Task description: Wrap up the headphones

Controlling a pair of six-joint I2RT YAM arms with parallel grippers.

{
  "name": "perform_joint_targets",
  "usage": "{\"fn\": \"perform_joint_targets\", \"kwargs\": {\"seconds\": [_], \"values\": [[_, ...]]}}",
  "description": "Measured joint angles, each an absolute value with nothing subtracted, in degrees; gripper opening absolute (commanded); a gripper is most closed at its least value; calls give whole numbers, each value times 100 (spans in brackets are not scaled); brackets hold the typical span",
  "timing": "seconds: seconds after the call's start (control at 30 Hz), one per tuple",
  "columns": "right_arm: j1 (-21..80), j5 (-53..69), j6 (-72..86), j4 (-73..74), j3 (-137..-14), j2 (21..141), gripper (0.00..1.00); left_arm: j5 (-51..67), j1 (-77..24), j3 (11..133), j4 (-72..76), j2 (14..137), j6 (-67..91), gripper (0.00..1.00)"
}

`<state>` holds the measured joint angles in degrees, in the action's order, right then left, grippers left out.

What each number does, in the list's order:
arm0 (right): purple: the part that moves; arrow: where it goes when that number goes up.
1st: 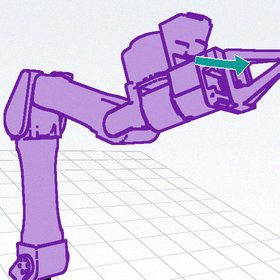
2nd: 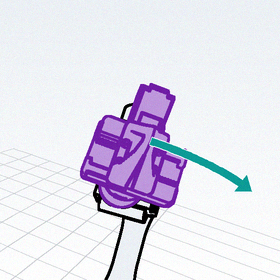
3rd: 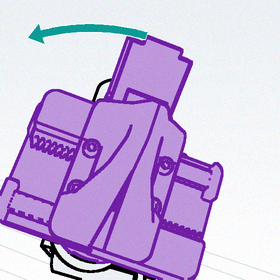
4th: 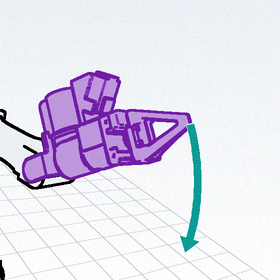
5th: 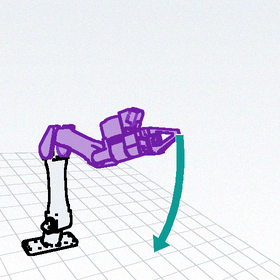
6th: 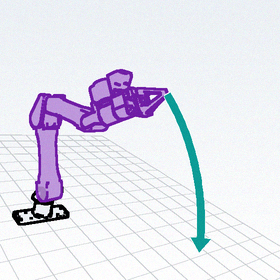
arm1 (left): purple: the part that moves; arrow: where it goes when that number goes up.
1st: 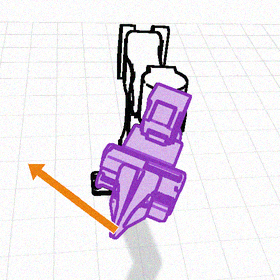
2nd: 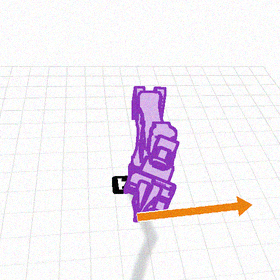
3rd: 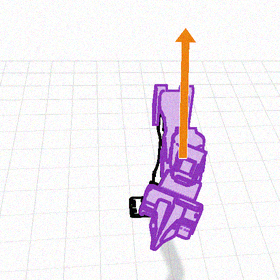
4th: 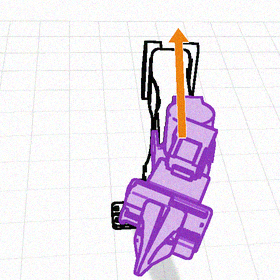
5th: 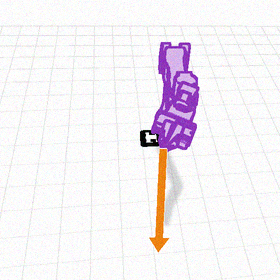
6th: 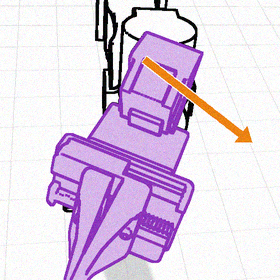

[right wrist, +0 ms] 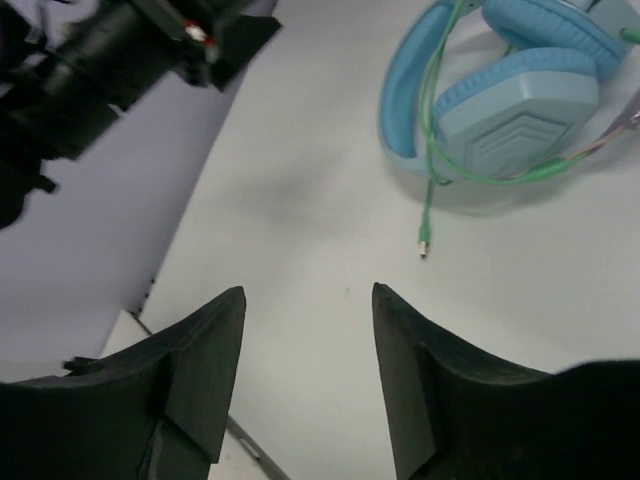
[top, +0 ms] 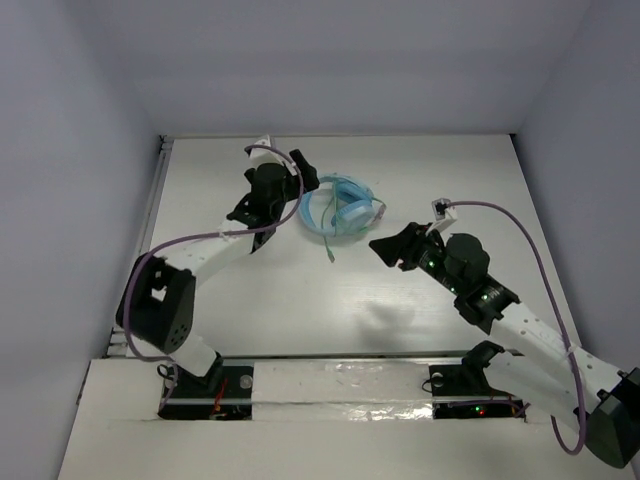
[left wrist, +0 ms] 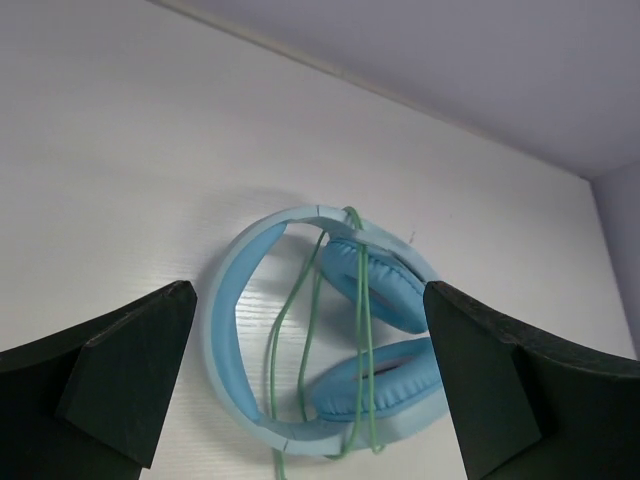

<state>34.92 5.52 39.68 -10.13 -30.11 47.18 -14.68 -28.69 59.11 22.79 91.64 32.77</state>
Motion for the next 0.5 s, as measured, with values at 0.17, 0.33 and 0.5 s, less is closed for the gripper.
{"fn": "perform_joint_targets", "kwargs": {"seconds": [0.17,0.33,0.5], "values": [[3494,309,3726,-495,-3227,4729,83,-1594,-2869,5533,2014,8055,3260,99],[3494,34,3555,-272,-3393,4580,83,-1732,-2869,5135,1588,6917,3306,99],[3494,-447,3400,-126,-3406,4099,83,-1723,-2869,5050,1000,5948,3356,99]]}}
